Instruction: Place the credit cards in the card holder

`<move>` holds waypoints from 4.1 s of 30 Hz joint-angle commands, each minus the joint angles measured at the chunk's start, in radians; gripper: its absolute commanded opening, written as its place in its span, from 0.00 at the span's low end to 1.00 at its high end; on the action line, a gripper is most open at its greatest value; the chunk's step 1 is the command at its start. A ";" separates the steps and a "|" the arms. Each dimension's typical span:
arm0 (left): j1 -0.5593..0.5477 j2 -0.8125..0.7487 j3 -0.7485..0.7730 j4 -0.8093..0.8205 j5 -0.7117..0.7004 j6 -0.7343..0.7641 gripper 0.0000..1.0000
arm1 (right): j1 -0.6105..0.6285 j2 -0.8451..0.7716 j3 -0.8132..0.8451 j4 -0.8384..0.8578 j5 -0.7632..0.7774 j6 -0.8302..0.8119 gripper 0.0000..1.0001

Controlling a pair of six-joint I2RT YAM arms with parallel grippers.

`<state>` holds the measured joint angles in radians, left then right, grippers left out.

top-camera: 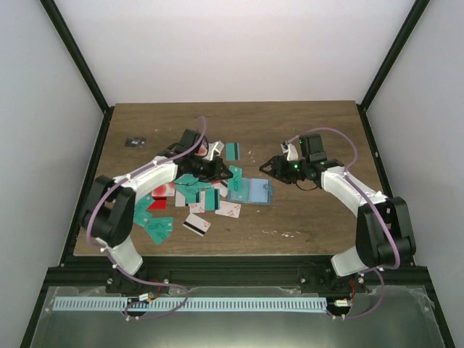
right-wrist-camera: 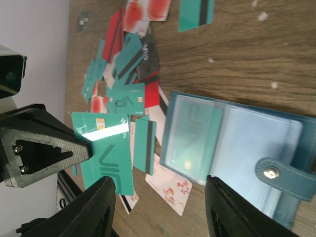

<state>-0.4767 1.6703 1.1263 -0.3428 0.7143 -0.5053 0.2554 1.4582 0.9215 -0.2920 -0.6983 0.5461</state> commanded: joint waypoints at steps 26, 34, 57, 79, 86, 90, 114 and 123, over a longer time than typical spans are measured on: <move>-0.027 0.473 0.276 -0.034 0.150 0.040 0.04 | -0.038 0.275 -0.019 -0.075 -0.007 -0.142 0.31; -0.032 0.508 0.292 -0.027 0.157 0.025 0.04 | -0.039 0.330 -0.038 -0.062 -0.051 -0.160 0.28; -0.060 0.501 0.286 0.022 0.167 -0.001 0.04 | -0.039 0.312 -0.031 -0.107 0.023 -0.203 0.28; -0.076 0.539 0.300 0.045 0.172 -0.036 0.04 | -0.054 0.261 0.037 -0.225 0.172 -0.231 0.33; -0.083 0.550 0.310 0.044 0.171 -0.039 0.04 | -0.054 0.298 0.027 -0.182 0.122 -0.235 0.26; -0.088 0.560 0.316 0.051 0.164 -0.054 0.04 | -0.054 0.314 0.019 -0.166 0.091 -0.237 0.22; -0.120 0.593 0.270 0.218 0.136 -0.236 0.04 | -0.055 0.323 -0.002 -0.140 0.016 -0.244 0.21; -0.126 0.618 0.275 0.216 0.154 -0.233 0.04 | -0.057 0.326 0.008 -0.145 0.032 -0.250 0.22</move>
<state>-0.5812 2.2330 1.4109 -0.1238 0.8768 -0.7334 0.2024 1.7699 0.9264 -0.4545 -0.6617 0.3214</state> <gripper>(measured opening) 0.041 0.215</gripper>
